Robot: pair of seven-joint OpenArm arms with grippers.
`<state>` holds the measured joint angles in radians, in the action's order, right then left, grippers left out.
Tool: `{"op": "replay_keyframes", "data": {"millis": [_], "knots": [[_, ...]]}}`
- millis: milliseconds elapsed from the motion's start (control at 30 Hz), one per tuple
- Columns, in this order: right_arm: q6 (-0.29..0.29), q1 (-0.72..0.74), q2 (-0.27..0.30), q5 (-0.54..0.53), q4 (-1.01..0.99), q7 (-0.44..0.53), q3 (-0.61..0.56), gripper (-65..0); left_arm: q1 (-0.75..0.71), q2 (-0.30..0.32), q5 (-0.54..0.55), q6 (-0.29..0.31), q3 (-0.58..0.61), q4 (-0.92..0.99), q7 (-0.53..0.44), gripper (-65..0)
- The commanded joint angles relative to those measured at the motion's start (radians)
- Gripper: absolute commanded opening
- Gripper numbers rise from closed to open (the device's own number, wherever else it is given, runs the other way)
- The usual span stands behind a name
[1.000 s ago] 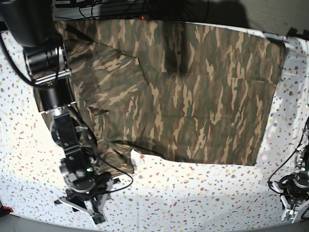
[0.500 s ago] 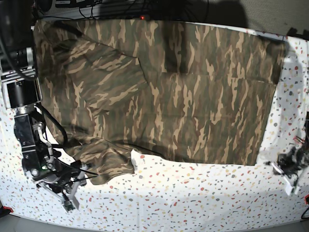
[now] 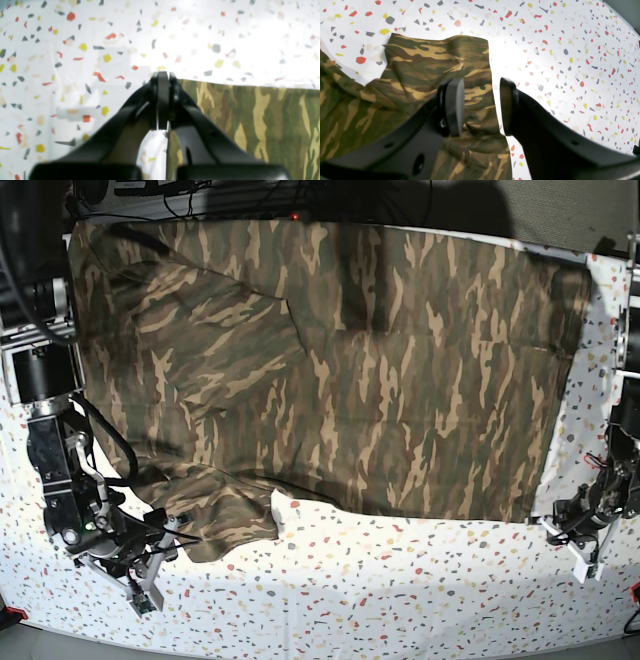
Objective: Fold the T-shirt properly
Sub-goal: 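Move both grippers to the shirt's hem corners, then grasp the hem corners with both grippers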
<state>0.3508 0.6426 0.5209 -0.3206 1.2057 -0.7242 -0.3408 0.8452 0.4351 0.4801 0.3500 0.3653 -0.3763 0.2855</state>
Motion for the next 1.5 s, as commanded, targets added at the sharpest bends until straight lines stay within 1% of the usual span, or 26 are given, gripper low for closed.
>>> {"op": "replay_keyframes", "data": {"millis": [0,100,367,400,433,467,600,633,667,867,967,1000,1067,1100,1167,1233,1367,1467], "knots": [[0.002,0.036,0.011,-0.001,0.016,0.011,0.008,-41.0,0.039,0.013,0.010,0.005,-0.006,-0.027,-0.001,-65.0],[0.002,0.036,0.011,-0.001,0.016,0.002,0.008,-41.0,0.039,0.013,0.007,0.005,-0.006,-0.055,0.036,-65.0],[0.002,0.036,0.011,-0.001,0.016,0.001,0.008,-41.0,0.039,0.014,0.007,0.005,-0.006,-0.065,0.035,-65.0],[0.002,0.036,0.011,-0.001,0.016,0.002,0.008,-41.0,0.039,0.014,0.007,0.005,-0.006,-0.065,0.035,-63.4],[0.002,0.036,0.011,-0.001,0.016,0.002,0.008,-41.0,0.039,0.013,0.007,0.005,-0.006,-0.065,0.035,-59.9],[0.002,0.036,0.011,-0.001,0.016,0.002,0.008,-41.0,0.038,0.013,0.007,0.005,-0.006,-0.065,0.036,-54.7],[0.002,0.036,0.011,-0.001,0.016,0.001,0.008,-41.0,0.038,0.013,0.008,0.006,-0.006,-0.065,0.069,-26.8],[0.002,0.036,0.011,-0.001,0.016,0.002,0.008,-41.0,0.038,0.011,0.008,0.005,-0.006,-0.065,0.077,-21.1],[0.002,0.036,0.011,-0.001,0.016,0.002,0.008,-41.0,0.038,0.011,0.011,0.005,-0.006,-0.065,0.082,-19.5],[0.002,0.036,0.011,-0.001,0.016,0.002,0.008,-41.0,0.038,0.011,0.011,0.005,-0.006,-0.065,0.058,-20.0],[0.002,0.036,0.011,-0.001,0.016,0.000,0.008,-41.0,0.038,0.011,0.011,0.005,-0.006,-0.065,0.062,-20.0],[0.002,0.036,0.011,-0.001,0.016,0.000,0.008,-41.0,0.038,0.011,0.011,0.006,-0.005,-0.065,0.098,-20.0],[0.002,0.036,0.011,-0.001,0.016,0.000,0.008,-41.0,0.039,0.007,0.011,0.006,-0.006,-0.065,0.209,-20.0],[0.002,0.035,0.011,0.002,0.016,0.000,0.008,-41.0,0.037,0.001,0.011,0.006,-0.006,-0.064,0.248,-20.0],[0.002,0.036,0.010,0.002,0.016,0.001,0.008,-41.0,0.035,-0.013,0.012,0.007,-0.005,-0.057,0.277,-20.0],[0.002,0.036,0.008,0.002,0.016,0.001,0.008,-41.0,0.036,-0.027,0.012,0.011,-0.005,-0.050,0.264,-20.0],[0.002,0.036,0.003,0.002,0.016,-0.014,0.008,-41.0,0.033,-0.055,0.024,0.071,-0.005,-0.024,0.208,-20.0],[0.002,0.035,0.008,0.003,0.016,-0.061,0.008,-41.0,0.025,-0.081,0.106,0.074,-0.005,0.031,0.181,-20.0]]}}
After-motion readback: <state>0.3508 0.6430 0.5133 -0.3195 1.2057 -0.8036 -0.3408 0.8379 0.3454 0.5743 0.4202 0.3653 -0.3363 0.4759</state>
